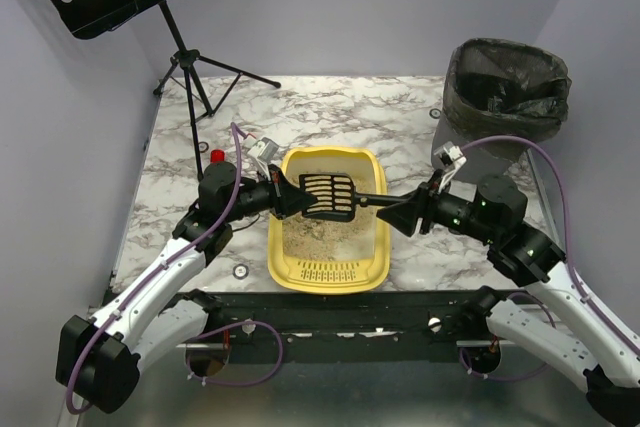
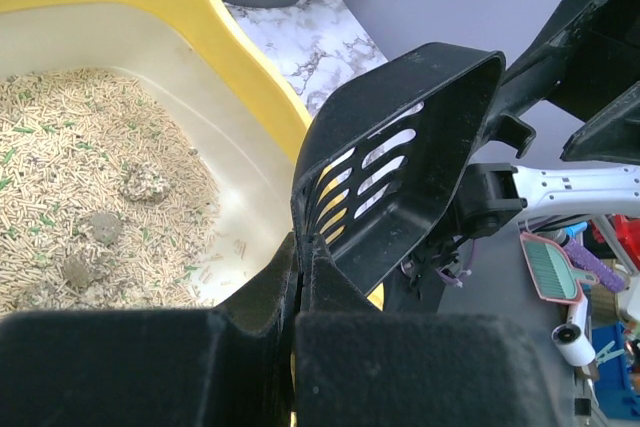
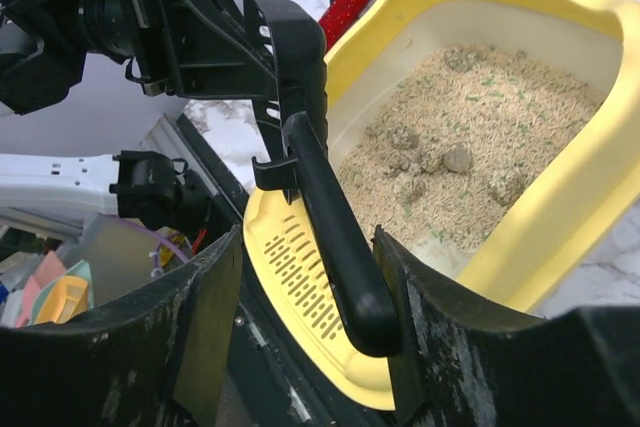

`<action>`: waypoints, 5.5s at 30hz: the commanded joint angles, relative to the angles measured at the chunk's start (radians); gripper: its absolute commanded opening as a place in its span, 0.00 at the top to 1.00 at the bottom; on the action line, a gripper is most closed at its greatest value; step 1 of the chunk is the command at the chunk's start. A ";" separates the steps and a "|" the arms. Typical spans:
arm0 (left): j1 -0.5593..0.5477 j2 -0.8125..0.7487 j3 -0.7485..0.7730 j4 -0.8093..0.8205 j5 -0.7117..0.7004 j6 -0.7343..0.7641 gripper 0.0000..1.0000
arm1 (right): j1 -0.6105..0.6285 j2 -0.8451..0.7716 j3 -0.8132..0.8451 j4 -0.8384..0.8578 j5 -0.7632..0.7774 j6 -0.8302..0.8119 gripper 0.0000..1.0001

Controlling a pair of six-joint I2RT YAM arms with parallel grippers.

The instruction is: Clean the litter box

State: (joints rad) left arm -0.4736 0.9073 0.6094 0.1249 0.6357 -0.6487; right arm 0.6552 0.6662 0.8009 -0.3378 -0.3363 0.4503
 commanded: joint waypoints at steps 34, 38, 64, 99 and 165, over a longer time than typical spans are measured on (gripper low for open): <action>-0.007 0.021 0.161 -0.386 -0.732 0.172 0.01 | 0.000 0.183 0.230 -0.389 0.230 0.108 0.99; -0.005 0.100 0.151 -0.396 -0.752 0.170 0.01 | 0.015 0.321 0.319 -0.513 0.391 0.122 0.99; -0.134 0.257 0.036 -0.436 -0.844 -0.064 0.60 | 0.360 0.926 0.827 -0.971 1.047 0.286 0.99; -0.476 0.203 0.199 -0.697 -1.097 -0.303 0.20 | 0.279 0.733 0.482 -0.709 0.718 0.475 0.99; -0.422 0.334 0.248 -0.674 -1.174 -0.287 0.53 | 0.199 0.092 -0.517 0.724 0.614 0.772 0.99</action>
State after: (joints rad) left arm -0.8959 1.2518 0.8310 -0.5255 -0.5476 -0.9298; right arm 0.8497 0.8383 0.2935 0.3702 0.2398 1.1698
